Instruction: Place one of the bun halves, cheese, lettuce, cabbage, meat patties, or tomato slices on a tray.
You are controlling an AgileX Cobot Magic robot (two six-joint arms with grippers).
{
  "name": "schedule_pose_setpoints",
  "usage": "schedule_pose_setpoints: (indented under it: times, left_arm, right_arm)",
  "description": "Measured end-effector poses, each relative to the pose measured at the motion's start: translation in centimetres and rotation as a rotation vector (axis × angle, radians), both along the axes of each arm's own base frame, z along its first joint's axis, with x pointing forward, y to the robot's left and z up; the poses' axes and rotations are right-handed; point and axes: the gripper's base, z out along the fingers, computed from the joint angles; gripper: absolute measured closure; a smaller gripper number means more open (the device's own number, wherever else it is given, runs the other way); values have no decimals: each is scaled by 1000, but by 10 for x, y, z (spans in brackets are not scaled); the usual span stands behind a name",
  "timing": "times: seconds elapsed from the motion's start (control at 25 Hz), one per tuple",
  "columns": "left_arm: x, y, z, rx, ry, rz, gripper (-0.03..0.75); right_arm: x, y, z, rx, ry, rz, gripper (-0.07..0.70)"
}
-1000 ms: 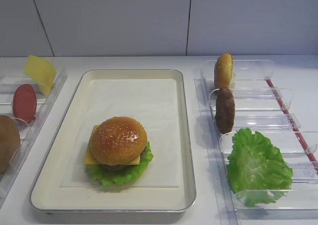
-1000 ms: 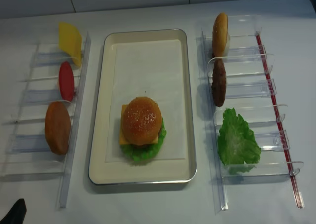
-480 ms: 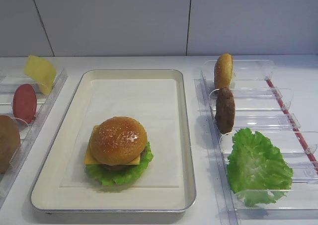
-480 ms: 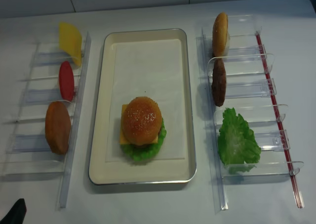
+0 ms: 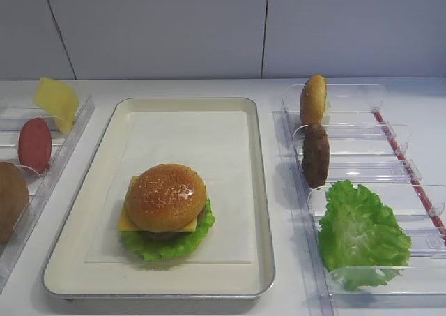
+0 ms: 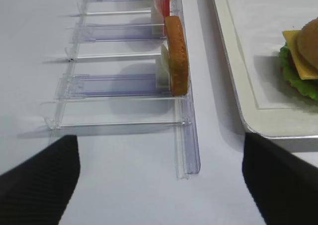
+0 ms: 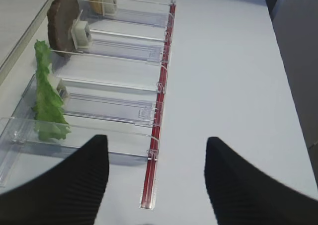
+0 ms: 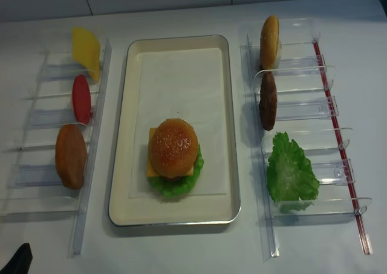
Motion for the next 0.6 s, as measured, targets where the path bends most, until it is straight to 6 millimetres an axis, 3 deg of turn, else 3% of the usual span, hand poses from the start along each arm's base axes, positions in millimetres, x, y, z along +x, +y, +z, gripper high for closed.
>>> schedule_pose_setpoints:
  times: [0.6]
  left_arm:
    - [0, 0, 0, 0, 0, 0, 82]
  right_arm:
    - [0, 0, 0, 0, 0, 0, 188]
